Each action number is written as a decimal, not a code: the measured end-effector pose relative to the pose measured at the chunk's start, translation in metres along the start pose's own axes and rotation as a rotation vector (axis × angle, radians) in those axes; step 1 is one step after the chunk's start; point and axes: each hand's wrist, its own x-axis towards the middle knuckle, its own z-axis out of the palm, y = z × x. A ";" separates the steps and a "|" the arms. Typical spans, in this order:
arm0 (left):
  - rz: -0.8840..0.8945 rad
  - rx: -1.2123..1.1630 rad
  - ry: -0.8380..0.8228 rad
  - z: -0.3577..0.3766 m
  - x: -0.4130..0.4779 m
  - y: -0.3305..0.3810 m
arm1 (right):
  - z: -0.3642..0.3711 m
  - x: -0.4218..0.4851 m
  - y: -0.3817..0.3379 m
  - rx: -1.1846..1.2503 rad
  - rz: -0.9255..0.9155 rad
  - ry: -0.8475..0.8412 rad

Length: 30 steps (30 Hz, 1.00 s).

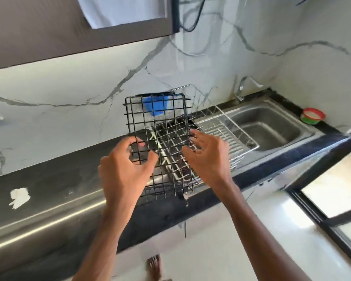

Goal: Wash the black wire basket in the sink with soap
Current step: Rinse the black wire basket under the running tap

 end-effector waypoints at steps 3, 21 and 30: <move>0.079 -0.047 -0.010 0.022 -0.016 0.044 | -0.054 -0.002 0.015 0.025 -0.004 0.087; 0.212 -0.282 -0.305 0.229 -0.026 0.193 | -0.235 0.083 0.130 -0.202 0.123 0.367; 0.166 -0.351 -0.484 0.355 0.021 0.245 | -0.288 0.179 0.199 -0.275 0.175 0.358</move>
